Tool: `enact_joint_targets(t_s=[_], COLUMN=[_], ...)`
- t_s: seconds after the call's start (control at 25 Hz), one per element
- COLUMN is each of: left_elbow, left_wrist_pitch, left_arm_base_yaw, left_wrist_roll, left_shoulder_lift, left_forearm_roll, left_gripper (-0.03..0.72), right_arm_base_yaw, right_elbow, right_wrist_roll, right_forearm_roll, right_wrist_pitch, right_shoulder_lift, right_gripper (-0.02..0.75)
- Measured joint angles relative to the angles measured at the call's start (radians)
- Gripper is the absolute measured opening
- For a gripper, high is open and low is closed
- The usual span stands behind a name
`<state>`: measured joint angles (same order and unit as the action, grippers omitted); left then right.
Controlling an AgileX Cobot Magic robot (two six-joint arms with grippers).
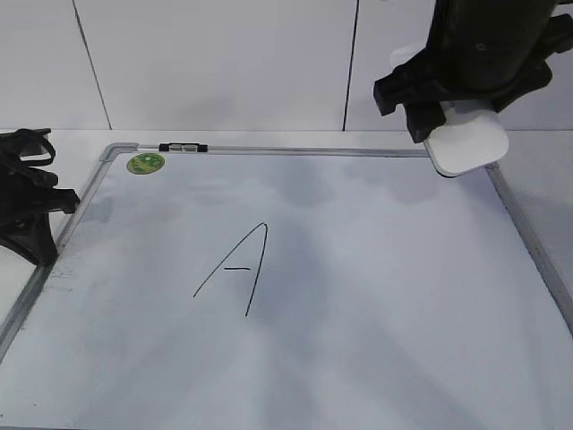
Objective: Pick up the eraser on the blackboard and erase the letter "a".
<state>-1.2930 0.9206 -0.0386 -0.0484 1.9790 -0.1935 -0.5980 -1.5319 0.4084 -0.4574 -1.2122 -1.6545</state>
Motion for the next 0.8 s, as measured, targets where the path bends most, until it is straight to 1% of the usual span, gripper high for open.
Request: enact_joint_targets(t_s=[0.12, 0.2, 0.44, 0.64, 0.8], left_elbow=[0.0, 0.0, 0.0, 0.0, 0.0], left_wrist_pitch=[0.0, 0.0, 0.0, 0.0, 0.0], left_arm_base_yaw=[0.0, 0.0, 0.0, 0.0, 0.0], left_wrist_roll=[0.0, 0.0, 0.0, 0.0, 0.0], left_shoulder_lift=[0.0, 0.0, 0.0, 0.0, 0.0], left_forearm_roll=[0.0, 0.0, 0.0, 0.0, -0.001], left_gripper=[0.008, 0.008, 0.008, 0.008, 0.008], right_arm_base_yaw=[0.012, 0.04, 0.188, 0.297, 0.366], right_elbow=[0.0, 0.0, 0.0, 0.0, 0.0], right_wrist_roll=[0.015, 0.019, 0.008, -0.054, -0.098], right_forearm_roll=[-0.008, -0.006, 0.023, 0.103, 0.163], right_wrist_pitch=[-0.014, -0.014, -0.015, -0.022, -0.024], right_shoulder_lift=[0.0, 0.0, 0.008, 0.01, 0.005], right_gripper=[0.56, 0.56, 0.56, 0.56, 0.56])
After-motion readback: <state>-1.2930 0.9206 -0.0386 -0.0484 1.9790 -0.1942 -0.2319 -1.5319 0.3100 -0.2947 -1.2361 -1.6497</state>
